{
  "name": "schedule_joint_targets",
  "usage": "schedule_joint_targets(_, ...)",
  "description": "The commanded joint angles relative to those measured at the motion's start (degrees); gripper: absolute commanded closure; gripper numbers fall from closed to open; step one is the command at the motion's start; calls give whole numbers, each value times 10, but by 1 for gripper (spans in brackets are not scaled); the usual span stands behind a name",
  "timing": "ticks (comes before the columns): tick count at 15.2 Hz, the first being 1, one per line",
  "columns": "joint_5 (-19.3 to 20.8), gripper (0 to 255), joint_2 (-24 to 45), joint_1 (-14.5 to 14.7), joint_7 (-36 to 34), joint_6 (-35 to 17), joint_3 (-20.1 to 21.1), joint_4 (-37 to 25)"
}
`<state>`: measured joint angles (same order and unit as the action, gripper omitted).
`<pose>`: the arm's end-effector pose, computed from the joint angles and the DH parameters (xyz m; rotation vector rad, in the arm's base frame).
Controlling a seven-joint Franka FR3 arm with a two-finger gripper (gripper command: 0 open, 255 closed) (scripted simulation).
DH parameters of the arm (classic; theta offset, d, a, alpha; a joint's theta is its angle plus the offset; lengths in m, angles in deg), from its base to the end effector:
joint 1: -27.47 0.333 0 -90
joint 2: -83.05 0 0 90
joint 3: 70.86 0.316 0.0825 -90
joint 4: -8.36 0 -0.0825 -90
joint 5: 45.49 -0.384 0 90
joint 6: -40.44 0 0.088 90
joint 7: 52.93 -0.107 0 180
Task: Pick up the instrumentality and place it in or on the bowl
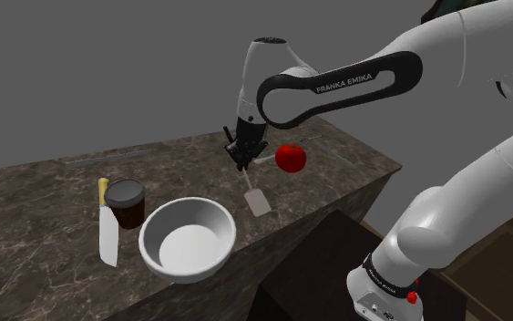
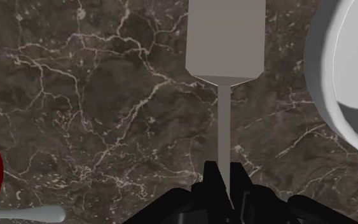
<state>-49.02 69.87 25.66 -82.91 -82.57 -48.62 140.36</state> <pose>0.4492 0.1750 0.4379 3.1171 -0.3215 0.1046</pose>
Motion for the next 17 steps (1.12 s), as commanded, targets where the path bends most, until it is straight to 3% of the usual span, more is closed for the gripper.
schedule_joint_targets(1,-1,255,-5,0,1,17,-1,-11)
schedule_joint_targets(3,-2,255,-9,0,3,28,-2,-19)
schedule_joint_targets(10,3,255,21,36,-106,43,65,-63)
schedule_joint_targets(17,39,255,86,70,-226,64,133,-140)
